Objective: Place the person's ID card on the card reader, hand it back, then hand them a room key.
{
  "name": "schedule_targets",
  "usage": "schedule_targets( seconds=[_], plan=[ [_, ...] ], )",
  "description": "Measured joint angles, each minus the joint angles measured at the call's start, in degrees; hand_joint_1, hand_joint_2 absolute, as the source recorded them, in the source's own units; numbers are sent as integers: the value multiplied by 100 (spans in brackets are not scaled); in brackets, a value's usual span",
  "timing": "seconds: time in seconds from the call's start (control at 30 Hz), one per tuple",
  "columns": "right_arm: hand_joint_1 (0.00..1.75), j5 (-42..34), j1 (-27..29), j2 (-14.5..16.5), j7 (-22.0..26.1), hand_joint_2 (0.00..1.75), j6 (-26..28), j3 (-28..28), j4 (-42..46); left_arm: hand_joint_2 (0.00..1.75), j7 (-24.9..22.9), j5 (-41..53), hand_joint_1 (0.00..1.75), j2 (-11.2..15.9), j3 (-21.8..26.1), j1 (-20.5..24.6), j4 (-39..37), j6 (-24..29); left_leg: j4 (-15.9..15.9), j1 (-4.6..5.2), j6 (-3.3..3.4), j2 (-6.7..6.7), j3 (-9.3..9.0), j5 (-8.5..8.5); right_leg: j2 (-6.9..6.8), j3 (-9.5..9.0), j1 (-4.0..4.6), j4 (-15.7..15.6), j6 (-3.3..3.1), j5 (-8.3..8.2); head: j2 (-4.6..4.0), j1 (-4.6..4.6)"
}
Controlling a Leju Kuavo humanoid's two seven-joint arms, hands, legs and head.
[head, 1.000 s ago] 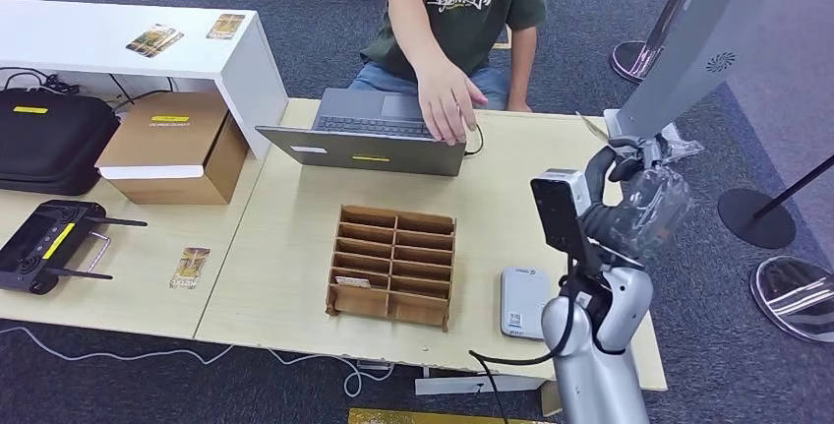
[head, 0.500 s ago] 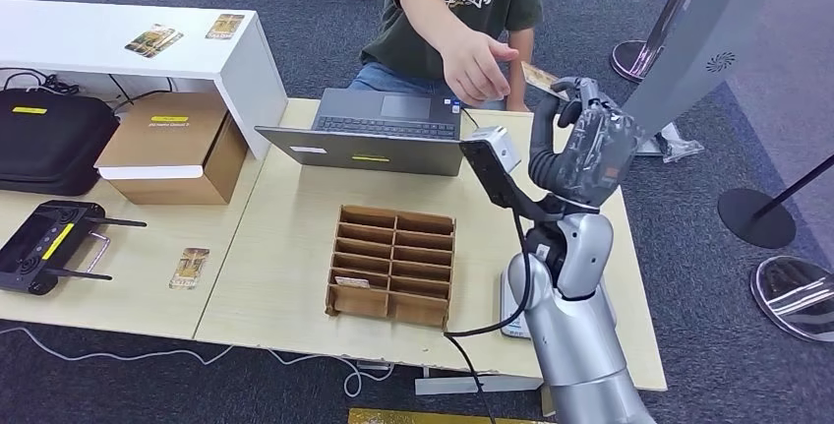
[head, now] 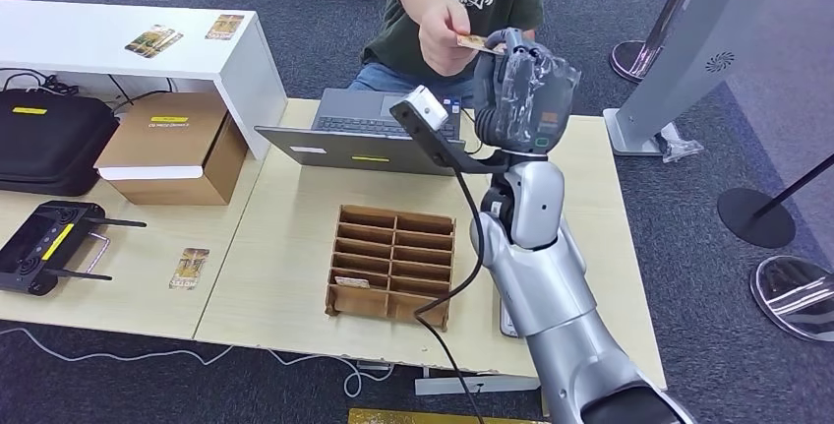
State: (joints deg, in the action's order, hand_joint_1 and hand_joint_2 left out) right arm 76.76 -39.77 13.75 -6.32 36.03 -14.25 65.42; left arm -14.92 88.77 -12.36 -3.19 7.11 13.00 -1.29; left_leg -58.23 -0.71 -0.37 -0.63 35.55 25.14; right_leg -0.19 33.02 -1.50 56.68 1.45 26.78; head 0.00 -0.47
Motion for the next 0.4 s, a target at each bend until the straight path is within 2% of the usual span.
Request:
schedule_targets(
  seconds=[0.4],
  plan=[
    [175, 257, -452, 58, -93, 175, 62, -66, -1011, 0, -126, 2, 0, -43, -269, 11, 0, -34, -1, 0, -1, 0, -1, 0, 0, 0, 0, 1, 0, -1, 0, 0]
  ],
)
